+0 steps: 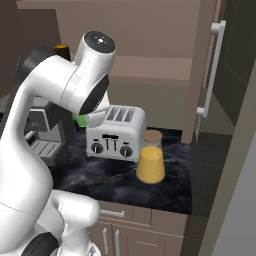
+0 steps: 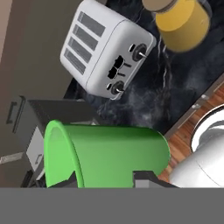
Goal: There is a tray on the dining counter. Grab the cup, mug, and pitcher and place them on the tray. The pitcher may be placed next to the tray if it cannot fit the tray.
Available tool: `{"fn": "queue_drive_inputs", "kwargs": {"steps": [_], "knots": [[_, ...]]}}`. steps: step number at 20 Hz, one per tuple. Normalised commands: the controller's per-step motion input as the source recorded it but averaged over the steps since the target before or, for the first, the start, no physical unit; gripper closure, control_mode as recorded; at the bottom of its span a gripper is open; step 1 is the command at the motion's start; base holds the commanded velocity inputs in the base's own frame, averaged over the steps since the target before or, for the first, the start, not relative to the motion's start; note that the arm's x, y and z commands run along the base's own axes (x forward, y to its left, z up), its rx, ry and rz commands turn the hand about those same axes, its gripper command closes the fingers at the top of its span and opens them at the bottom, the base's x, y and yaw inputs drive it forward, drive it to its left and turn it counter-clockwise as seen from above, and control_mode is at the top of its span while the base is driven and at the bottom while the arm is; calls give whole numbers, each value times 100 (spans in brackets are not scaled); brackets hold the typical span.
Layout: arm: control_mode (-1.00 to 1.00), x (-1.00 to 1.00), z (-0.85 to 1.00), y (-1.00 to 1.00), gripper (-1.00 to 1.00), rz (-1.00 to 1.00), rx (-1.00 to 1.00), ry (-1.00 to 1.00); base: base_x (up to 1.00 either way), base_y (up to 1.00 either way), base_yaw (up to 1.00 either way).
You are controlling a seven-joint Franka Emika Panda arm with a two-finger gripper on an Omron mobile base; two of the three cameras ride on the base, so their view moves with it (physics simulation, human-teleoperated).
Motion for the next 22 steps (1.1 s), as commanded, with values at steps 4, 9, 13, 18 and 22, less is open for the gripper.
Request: {"fn": "queue_drive_inputs", "kwargs": {"steps": [4, 9, 13, 18, 22], "knots": [[-100, 0, -38, 24, 100, 2, -12, 0, 0, 0, 0], [-100, 0, -16, 9, 100, 4, -7, 0, 0, 0, 0], [-100, 0, -2, 0, 100, 7, -2, 2, 0, 0, 0], [-100, 0, 0, 0, 100, 7, 0, 3, 0, 0, 0], [-100, -5, 0, 0, 100, 4, 0, 2, 0, 0, 0]]}}
